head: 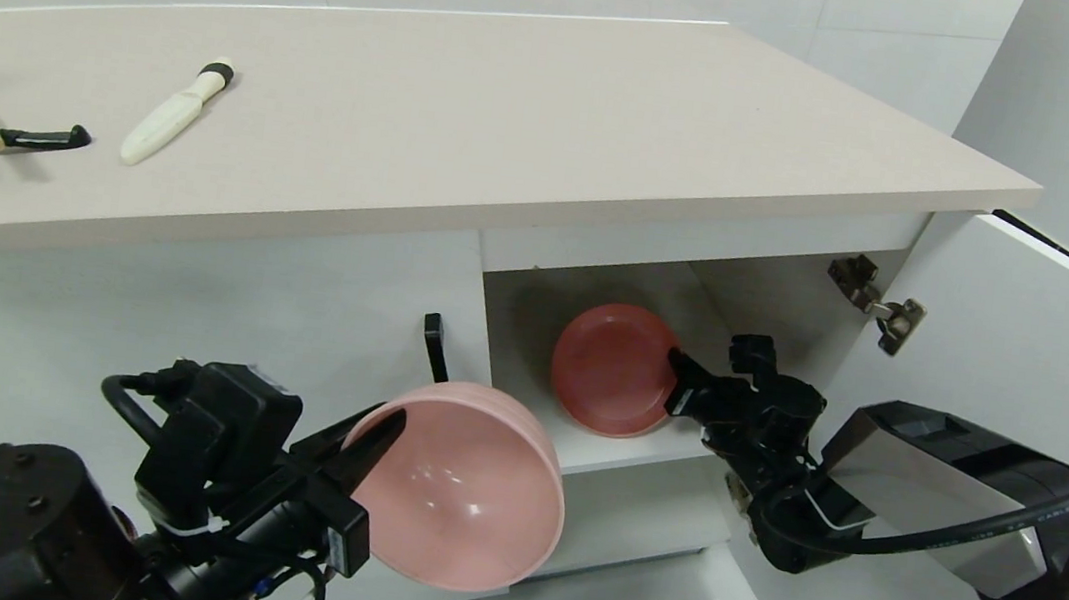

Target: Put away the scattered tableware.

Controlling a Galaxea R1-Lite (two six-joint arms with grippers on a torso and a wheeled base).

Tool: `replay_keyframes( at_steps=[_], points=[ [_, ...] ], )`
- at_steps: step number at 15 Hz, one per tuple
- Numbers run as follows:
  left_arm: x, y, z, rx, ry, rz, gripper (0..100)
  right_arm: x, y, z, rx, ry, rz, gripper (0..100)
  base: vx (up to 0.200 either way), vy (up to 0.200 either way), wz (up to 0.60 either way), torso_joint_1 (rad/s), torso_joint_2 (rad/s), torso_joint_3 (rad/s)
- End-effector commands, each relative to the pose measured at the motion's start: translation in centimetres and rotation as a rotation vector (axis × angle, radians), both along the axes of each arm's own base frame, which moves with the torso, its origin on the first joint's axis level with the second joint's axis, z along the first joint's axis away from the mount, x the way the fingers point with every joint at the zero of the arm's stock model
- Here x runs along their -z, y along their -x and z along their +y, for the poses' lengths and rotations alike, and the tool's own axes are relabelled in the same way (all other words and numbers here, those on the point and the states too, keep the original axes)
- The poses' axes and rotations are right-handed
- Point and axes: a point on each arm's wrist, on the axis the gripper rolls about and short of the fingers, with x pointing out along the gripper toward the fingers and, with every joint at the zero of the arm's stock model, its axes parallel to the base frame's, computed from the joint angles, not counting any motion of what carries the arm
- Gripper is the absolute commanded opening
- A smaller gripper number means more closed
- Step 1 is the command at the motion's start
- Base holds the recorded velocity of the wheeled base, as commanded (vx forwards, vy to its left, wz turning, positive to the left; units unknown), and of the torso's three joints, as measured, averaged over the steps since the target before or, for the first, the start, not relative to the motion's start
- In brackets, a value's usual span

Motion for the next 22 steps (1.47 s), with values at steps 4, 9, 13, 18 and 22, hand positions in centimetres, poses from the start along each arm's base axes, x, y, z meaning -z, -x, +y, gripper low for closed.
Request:
replay_keyframes(
  at_steps=[4, 9, 13, 18, 22],
  points=[
    [0.0, 0.0, 0.0, 0.0, 0.001, -0.001, 0, 0.0, 0.0, 0.1, -0.001, 0.004, -0.003, 0, 0.0, 0.0, 0.0, 0.0, 0.0, 0.0],
    [0.0, 0.0, 0.0, 0.0, 0.0, 0.0, 0, 0.8, -0.1, 0.0, 0.051, 0.097, -0.047, 100, 0.0, 0.0, 0.0, 0.0, 0.0, 0.0],
    [0.1, 0.1, 0.1, 0.0, -0.002, 0.002, 0, -1.4, -0.4, 0.2, 0.053, 0.071, -0.101, 100, 0.0, 0.0, 0.0, 0.0, 0.0, 0.0],
    [0.0, 0.1, 0.1, 0.0, 0.001, -0.001, 0, -5.9, 2.4, -0.2, 0.041, 0.06, -0.132, 100, 0.0, 0.0, 0.0, 0.0, 0.0, 0.0],
    [-0.1, 0.1, 0.1, 0.0, 0.002, -0.003, 0, -7.7, 10.1, -0.4, -0.038, 0.107, -0.032, 100, 0.0, 0.0, 0.0, 0.0, 0.0, 0.0]
  ],
)
